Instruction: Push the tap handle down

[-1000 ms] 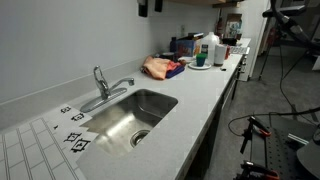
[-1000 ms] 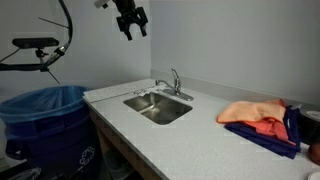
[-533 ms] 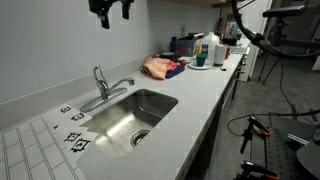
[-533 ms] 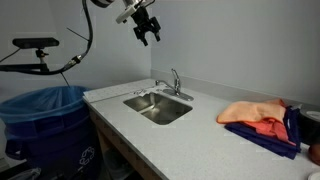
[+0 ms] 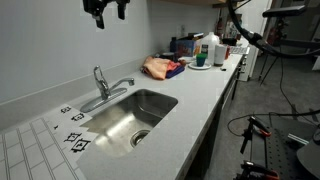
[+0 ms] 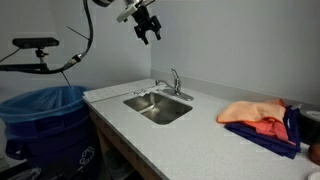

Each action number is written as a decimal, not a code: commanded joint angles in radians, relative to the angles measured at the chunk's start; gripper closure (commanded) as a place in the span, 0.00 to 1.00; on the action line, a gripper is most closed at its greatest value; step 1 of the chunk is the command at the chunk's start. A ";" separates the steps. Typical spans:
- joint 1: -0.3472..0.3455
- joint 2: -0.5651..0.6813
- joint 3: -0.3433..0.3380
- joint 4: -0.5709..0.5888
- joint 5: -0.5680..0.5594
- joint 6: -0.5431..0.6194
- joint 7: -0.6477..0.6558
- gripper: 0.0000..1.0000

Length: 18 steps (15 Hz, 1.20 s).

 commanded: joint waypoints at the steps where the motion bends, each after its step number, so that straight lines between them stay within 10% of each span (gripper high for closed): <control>1: 0.035 0.031 -0.065 0.003 0.011 0.066 -0.057 0.00; 10: -0.028 0.137 -0.140 -0.025 0.255 0.269 -0.286 0.00; 18: 0.023 0.281 -0.192 0.047 0.225 0.386 -0.218 0.00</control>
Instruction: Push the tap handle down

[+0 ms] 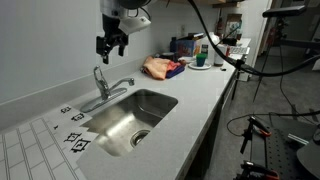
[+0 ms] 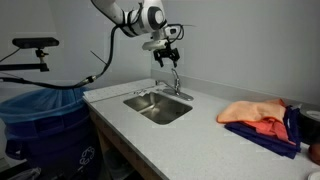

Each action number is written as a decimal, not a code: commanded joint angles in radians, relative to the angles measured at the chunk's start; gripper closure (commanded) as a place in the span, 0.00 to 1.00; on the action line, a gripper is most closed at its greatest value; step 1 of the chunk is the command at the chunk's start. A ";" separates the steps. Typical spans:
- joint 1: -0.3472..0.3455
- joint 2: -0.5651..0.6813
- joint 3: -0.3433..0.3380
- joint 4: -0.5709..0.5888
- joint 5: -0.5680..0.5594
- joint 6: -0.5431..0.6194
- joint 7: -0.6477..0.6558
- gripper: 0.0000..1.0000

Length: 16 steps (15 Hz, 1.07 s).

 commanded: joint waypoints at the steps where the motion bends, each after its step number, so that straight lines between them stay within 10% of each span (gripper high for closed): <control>1: 0.049 0.074 -0.034 0.086 -0.016 0.055 0.027 0.00; 16: 0.168 0.278 -0.138 0.319 -0.070 0.149 0.154 0.00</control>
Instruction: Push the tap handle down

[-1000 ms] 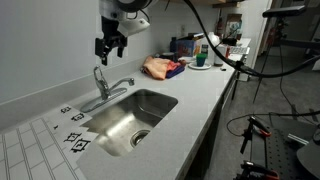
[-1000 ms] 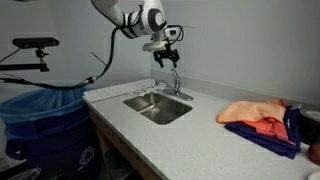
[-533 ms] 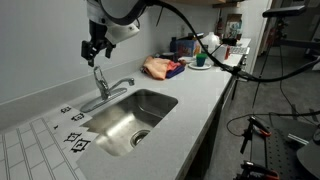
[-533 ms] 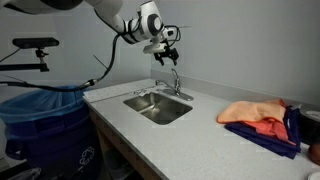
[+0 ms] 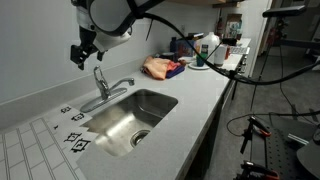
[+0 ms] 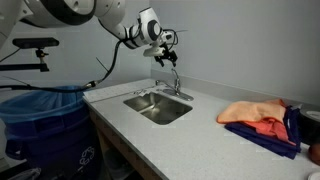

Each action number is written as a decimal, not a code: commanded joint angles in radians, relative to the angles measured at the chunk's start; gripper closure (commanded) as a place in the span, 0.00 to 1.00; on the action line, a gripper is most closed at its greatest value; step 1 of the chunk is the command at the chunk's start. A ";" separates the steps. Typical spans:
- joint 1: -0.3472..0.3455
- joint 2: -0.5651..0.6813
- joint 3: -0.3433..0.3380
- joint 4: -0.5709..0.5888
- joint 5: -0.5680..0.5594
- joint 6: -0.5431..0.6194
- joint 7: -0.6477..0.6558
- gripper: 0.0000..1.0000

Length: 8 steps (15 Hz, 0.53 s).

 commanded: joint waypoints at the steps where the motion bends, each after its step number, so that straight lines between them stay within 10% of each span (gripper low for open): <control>1: 0.029 0.084 -0.033 0.113 -0.002 -0.010 0.032 0.00; 8: 0.071 0.165 -0.071 0.195 -0.010 -0.026 0.076 0.00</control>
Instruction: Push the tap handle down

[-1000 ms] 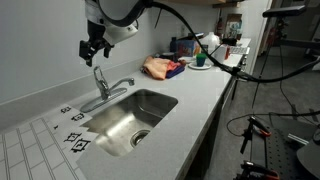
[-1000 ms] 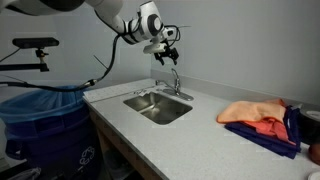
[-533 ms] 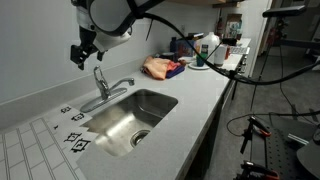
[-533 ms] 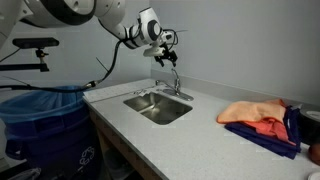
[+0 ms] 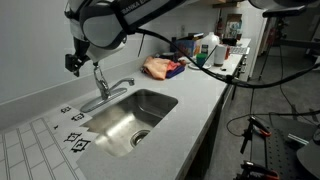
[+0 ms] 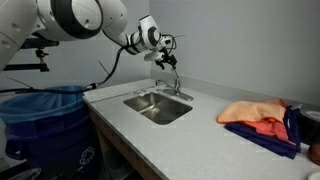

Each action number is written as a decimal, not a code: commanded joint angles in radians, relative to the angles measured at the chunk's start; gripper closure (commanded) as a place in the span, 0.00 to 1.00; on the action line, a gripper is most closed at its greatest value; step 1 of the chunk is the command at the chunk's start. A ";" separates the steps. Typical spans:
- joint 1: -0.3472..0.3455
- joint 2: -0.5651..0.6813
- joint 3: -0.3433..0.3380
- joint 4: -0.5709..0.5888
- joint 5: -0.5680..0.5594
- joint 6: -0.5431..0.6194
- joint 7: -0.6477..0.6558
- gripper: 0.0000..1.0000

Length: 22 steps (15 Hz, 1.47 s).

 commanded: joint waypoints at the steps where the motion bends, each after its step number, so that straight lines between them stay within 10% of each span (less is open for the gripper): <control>1: 0.023 0.055 -0.018 0.078 0.011 -0.041 0.031 0.00; 22: -0.017 -0.068 0.010 -0.104 0.099 -0.288 0.024 0.00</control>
